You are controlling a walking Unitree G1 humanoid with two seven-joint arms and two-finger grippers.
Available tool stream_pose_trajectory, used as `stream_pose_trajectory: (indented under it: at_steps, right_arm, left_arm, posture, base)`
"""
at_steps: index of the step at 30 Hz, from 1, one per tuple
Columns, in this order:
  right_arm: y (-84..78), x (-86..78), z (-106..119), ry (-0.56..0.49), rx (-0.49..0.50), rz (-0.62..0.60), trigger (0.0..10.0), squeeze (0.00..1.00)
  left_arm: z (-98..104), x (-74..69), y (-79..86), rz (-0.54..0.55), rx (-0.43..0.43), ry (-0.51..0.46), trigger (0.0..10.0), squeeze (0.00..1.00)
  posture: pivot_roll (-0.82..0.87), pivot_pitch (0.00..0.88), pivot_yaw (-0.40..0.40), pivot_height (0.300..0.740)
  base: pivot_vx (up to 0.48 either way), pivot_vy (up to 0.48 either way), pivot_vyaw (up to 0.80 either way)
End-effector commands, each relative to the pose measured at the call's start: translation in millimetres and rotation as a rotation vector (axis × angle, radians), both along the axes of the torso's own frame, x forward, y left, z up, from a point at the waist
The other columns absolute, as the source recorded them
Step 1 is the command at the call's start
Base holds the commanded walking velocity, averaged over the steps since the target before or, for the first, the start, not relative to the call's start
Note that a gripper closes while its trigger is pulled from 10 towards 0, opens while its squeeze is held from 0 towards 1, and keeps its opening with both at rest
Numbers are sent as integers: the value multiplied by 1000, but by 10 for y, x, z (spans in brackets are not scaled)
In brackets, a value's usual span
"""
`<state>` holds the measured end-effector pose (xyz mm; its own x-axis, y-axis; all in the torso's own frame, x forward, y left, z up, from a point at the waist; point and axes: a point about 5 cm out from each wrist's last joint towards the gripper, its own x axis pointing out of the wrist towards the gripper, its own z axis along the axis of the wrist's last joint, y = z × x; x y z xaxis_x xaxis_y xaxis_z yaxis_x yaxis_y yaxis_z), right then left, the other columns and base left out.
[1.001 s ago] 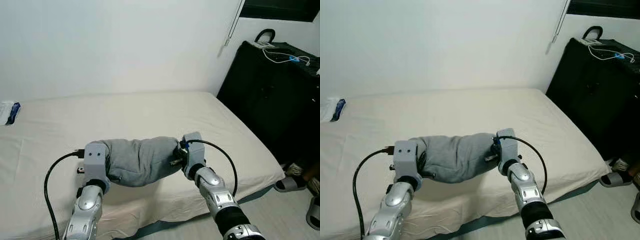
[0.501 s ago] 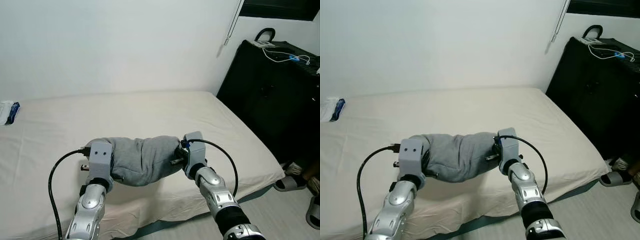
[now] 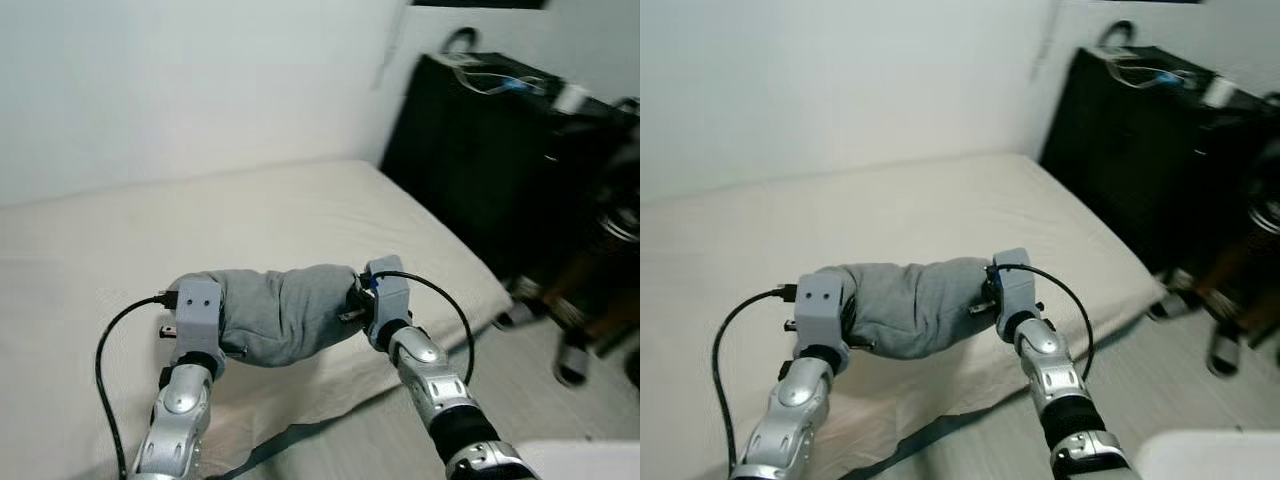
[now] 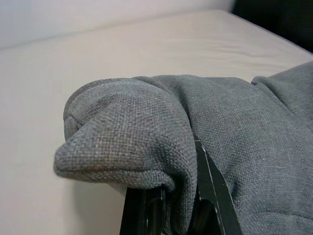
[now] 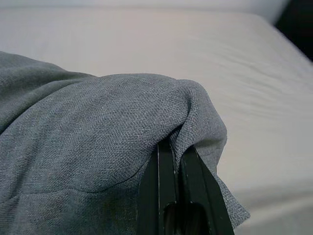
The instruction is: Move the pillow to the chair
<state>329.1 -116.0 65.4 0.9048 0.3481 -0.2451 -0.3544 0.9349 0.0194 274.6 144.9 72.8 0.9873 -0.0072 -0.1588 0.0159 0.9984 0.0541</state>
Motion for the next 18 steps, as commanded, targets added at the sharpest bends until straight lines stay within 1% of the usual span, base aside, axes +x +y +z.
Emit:
stream_pose_trajectory:
  at_steps: [1,18]
  right_arm:
    - [142,23,98,-43,9,65,10000,0]
    - [144,27,98,-31,-5,76,10000,0]
  left_arm:
    - [102,30,-184,-74,-9,-49,10000,0]
    - [69,5,-132,-47,-5,-43,10000,0]
  posture:
    - [63,0,-142,740]
    - [62,0,-154,740]
  base:
    - [0,0,-800]
    - [0,0,-800]
